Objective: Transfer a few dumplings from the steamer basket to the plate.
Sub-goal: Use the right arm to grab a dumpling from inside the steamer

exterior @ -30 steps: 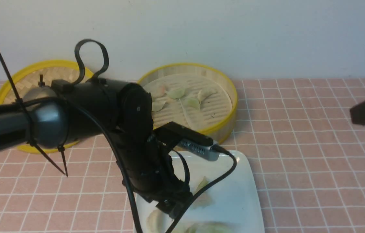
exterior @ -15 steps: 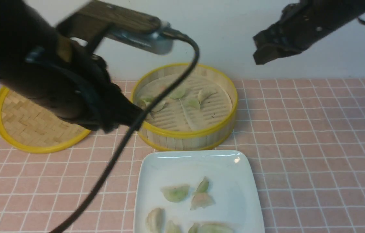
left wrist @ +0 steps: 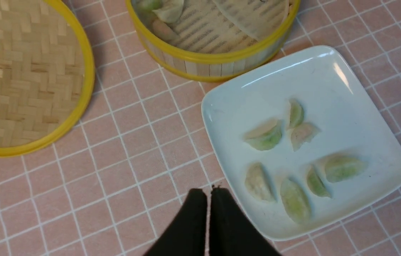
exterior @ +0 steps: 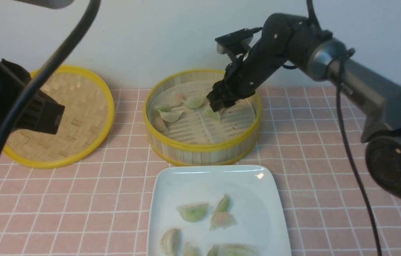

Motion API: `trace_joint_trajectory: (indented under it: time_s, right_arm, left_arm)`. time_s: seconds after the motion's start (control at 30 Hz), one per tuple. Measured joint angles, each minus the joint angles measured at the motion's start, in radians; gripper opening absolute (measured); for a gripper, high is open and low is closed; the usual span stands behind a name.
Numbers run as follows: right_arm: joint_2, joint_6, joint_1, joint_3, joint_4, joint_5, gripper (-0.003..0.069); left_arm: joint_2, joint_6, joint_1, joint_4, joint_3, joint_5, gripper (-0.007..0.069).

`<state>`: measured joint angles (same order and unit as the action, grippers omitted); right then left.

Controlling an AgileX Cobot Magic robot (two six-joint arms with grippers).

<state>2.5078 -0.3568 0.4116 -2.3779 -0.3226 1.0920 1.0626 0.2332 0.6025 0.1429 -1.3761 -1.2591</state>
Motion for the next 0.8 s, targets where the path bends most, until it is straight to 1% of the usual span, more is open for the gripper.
trace_joint_trajectory:
  time_s: [0.07, 0.13, 0.3, 0.37, 0.47, 0.5, 0.57, 0.6, 0.63, 0.67, 0.73, 0.8]
  right_arm:
    - [0.036, 0.000, 0.009, -0.016, 0.002, -0.017, 0.0363]
    - [0.055, 0.000, 0.011, -0.017, 0.005, -0.019, 0.0371]
    - [0.065, -0.001, 0.011, -0.017, 0.010, -0.024, 0.0372]
    - [0.065, -0.003, 0.011, -0.017, 0.012, -0.024, 0.0359]
    - [0.066, -0.004, 0.011, -0.017, 0.026, -0.026, 0.0314]
    - [0.067, -0.004, 0.011, -0.017, 0.031, -0.028, 0.0283]
    - [0.071, -0.004, 0.011, -0.020, 0.043, -0.035, 0.0190]
    - [0.072, -0.004, 0.011, -0.022, 0.050, -0.038, 0.0128]
    - [0.072, -0.004, 0.011, -0.023, 0.053, -0.038, 0.0104]
    - [0.072, -0.004, 0.011, -0.027, 0.054, -0.032, 0.0086]
    - [0.072, -0.003, 0.011, -0.037, 0.054, -0.002, 0.0087]
    - [0.063, 0.003, 0.011, -0.052, 0.058, 0.067, 0.0087]
  left_arm:
    - [0.000, 0.001, 0.000, 0.014, 0.003, 0.000, -0.0006]
    - [0.000, 0.001, 0.000, 0.024, 0.005, 0.000, -0.0006]
    - [0.000, 0.001, 0.000, 0.047, 0.007, 0.000, -0.0006]
    - [0.000, 0.001, 0.000, 0.052, 0.007, 0.000, -0.0006]
    - [0.000, 0.001, 0.000, 0.055, 0.007, 0.000, -0.0006]
    - [0.000, 0.001, 0.000, 0.055, 0.007, 0.000, -0.0006]
    - [0.000, 0.001, 0.000, 0.055, 0.007, 0.000, -0.0006]
    - [0.000, 0.001, 0.000, 0.055, 0.007, 0.000, -0.0006]
    - [0.000, 0.001, 0.000, 0.055, 0.007, 0.000, -0.0006]
    - [0.000, 0.001, 0.000, 0.055, 0.007, 0.000, -0.0006]
    - [0.000, 0.001, 0.000, 0.055, 0.007, 0.000, -0.0006]
    - [0.000, 0.001, 0.000, 0.055, 0.007, 0.000, -0.0006]
